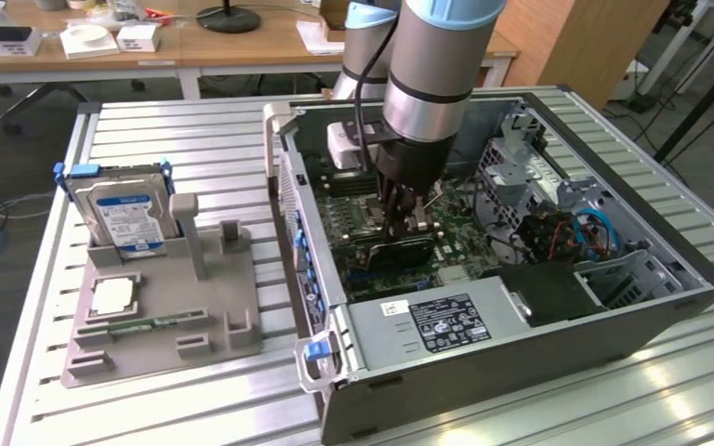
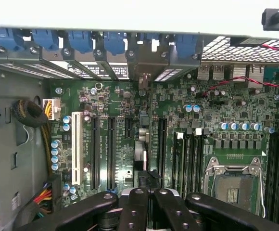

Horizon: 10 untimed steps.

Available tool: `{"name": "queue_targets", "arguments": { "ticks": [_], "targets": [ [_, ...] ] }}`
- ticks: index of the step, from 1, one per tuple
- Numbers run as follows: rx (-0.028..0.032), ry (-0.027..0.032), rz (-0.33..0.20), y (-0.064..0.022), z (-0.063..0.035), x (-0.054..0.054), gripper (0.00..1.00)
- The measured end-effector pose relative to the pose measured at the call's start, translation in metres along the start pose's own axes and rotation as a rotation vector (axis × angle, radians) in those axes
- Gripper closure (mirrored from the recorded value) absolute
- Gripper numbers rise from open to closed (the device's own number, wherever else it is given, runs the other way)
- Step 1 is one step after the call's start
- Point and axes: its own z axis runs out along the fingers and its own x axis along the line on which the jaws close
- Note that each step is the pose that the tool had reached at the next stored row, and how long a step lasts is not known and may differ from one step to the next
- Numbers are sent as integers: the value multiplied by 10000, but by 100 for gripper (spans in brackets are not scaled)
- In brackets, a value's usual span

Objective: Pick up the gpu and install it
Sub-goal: 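Press down on the gpu until it lock into place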

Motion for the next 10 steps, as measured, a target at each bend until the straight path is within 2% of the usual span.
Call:
{"name": "queue_targets", "arguments": {
  "ticks": [10],
  "targets": [
    [2, -3, 0, 0, 26, 0, 90]
  ]
}}
